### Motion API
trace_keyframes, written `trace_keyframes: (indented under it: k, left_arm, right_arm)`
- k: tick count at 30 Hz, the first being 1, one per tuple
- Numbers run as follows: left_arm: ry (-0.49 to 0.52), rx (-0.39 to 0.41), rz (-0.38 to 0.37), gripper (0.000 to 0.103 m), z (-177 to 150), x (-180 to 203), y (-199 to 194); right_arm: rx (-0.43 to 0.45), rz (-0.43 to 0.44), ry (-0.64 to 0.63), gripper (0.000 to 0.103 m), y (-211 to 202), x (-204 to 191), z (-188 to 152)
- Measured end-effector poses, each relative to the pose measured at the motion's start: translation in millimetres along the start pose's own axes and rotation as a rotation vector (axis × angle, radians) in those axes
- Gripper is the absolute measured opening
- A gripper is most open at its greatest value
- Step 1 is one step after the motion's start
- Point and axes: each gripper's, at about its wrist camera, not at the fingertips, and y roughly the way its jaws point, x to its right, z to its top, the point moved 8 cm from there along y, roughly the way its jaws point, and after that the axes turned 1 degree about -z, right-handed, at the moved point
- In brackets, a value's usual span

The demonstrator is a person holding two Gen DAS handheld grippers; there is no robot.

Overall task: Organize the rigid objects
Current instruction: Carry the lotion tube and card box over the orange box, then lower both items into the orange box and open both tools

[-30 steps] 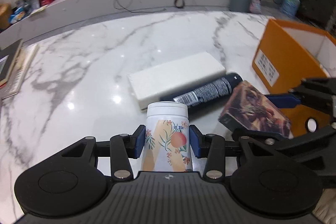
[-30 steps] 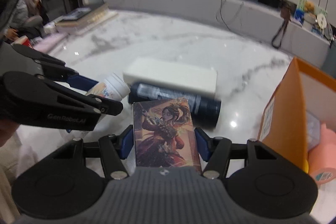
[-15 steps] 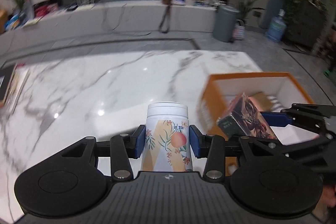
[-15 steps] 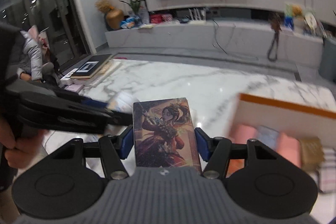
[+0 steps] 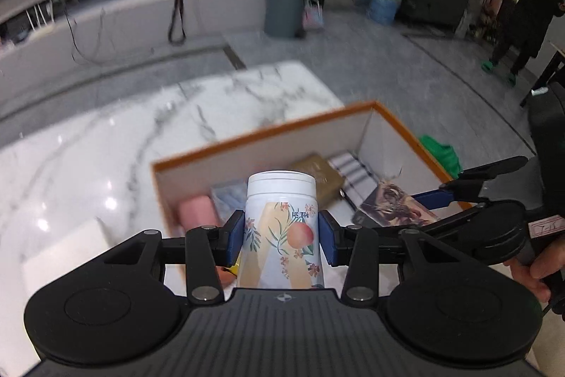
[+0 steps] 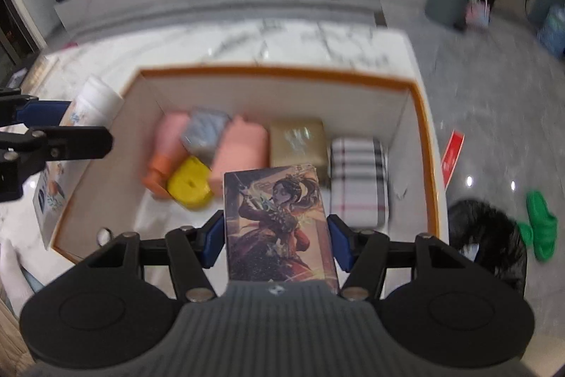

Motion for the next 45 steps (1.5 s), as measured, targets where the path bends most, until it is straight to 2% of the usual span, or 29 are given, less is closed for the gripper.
trace_keyframes:
  k: [6, 12, 17, 20, 26, 31, 33, 36, 40, 42, 45]
  left_arm:
    - [-0.035, -0.069, -0.005, 0.050, -8.9, -2.0, 34.9]
    - [-0.049, -0.106, -0.003, 0.050, -7.9, -6.1, 51.7]
    - [-0.051, -0.147, -0.002, 0.050, -10.9, -2.6, 58.3]
    - [-0.078, -0.180, -0.008, 0.050, -15.1, -1.8, 62.7]
    - [-0.101, -0.231, -0.029, 0.050, -23.6, 2.6, 70.3]
    - [-0.166, -0.287, -0.042, 0.050, -30.7, 7.3, 77.6]
    - [-0.168, -0.291, -0.018, 0.050, -32.6, 10.7, 81.0]
    - [-0.226, -0.323, -0.013, 0.050, -35.4, 11.2, 89.6]
    - [-0.306, -0.359, -0.014, 0.050, -37.4, 9.1, 101.8]
    - [-0.325, -0.371, -0.002, 0.050, -38.6, 7.9, 107.3]
    - [-0.397, -0.390, -0.030, 0.050, -42.4, 5.6, 115.6]
  right_arm:
    - [-0.125, 0.028, 0.132, 0.060, 45.3, 19.5, 1.0]
    - [-0.166, 0.005, 0.168, 0.060, 68.2, 29.8, 6.4]
    - [-0.198, 0.038, 0.245, 0.060, 80.9, 35.5, 9.0]
    - [-0.209, 0.027, 0.235, 0.059, 84.7, 36.3, 8.0]
    - [-0.171, 0.019, 0.210, 0.058, 71.6, 38.9, 8.0]
    - [-0.134, 0.025, 0.184, 0.058, 52.9, 40.4, -2.6]
    - [-0.121, 0.011, 0.164, 0.058, 49.7, 42.0, -3.2]
    - [-0.103, 0.014, 0.154, 0.058, 46.0, 42.7, -4.6]
    - [-0.096, 0.015, 0.149, 0.049, 46.3, 43.1, -4.3]
    - [-0.096, 0.023, 0.143, 0.049, 48.1, 41.4, -3.9]
    - [-0.085, 0.042, 0.156, 0.049, 44.8, 43.7, -3.3]
